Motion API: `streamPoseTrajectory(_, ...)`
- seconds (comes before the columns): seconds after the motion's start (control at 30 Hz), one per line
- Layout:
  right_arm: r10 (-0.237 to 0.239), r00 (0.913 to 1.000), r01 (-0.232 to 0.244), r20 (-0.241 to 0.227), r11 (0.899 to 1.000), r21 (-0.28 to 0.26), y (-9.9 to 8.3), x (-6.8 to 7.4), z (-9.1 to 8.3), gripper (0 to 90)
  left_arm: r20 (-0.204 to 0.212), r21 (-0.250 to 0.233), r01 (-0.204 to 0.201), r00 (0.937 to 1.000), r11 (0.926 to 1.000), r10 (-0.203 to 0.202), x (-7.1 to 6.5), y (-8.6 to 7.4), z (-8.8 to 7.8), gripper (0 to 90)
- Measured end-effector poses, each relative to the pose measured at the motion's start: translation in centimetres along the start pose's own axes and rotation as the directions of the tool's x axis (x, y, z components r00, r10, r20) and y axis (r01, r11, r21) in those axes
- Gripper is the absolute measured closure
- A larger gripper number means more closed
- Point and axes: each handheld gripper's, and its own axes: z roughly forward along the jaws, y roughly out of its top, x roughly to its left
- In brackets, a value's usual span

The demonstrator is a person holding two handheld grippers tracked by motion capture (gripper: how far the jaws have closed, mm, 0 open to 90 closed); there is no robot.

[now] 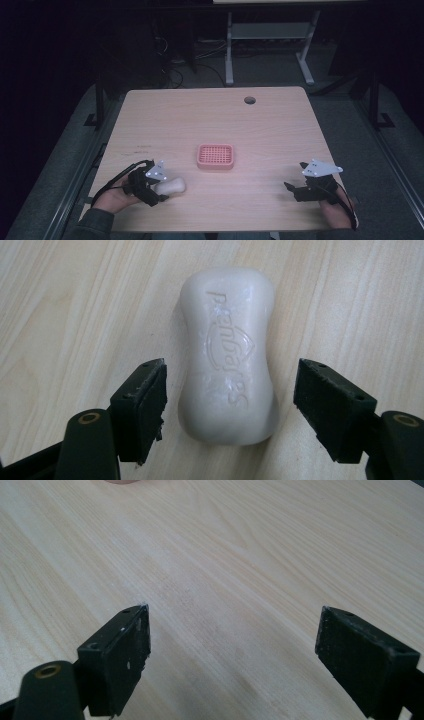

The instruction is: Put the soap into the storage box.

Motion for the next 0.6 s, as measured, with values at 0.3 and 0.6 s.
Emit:
streamPoseTrajectory(0.3,0.002,1.0000,-0.002,-0.004,1.000,0.000,0.0,-0.1,0.0,13.7,0.016,0.017,0.003,0.9999,0.9998,-0.003,0.2,0.3,0.8,33.0)
streamPoseTrajectory(0.6,-0.005,1.0000,0.005,-0.007,1.000,0.003,0.0,0.0,0.1,13.8,0.030,0.035,0.001,0.9996,0.9994,-0.002,0.5,0.6,1.2,36.9)
